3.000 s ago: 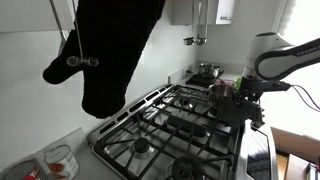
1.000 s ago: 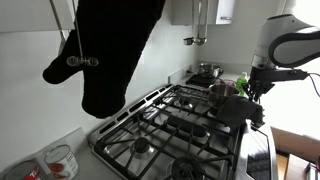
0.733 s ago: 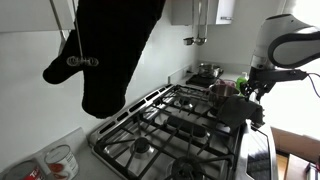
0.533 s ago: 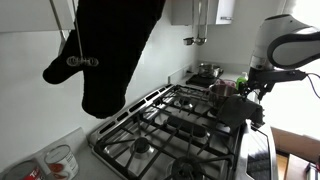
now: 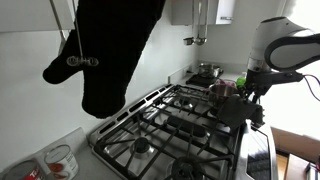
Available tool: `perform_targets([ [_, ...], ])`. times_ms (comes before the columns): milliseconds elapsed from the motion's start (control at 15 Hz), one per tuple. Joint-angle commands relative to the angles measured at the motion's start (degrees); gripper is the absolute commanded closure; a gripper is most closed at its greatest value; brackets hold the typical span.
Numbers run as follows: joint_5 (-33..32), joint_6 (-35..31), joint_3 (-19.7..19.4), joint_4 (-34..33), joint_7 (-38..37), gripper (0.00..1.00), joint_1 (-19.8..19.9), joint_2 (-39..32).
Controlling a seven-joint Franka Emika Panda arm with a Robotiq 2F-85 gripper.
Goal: Move the pot to the right plate, remove the towel and put it on the stove
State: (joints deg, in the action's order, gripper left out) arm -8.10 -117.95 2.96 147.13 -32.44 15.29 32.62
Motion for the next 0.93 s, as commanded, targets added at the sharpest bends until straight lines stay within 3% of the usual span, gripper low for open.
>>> perform_targets([
  [0, -0.49, -1.12, -0.5, 0.45, 0.66, 0.88, -0.7, -0.64],
  [133, -0.51, -1.13, -0.61, 0.43, 0.91, 0.99, -0.7, -0.73],
  [867, -1.18, 2.36, 0.44, -1.12, 0.53, 0.99, -0.57, 3.65],
])
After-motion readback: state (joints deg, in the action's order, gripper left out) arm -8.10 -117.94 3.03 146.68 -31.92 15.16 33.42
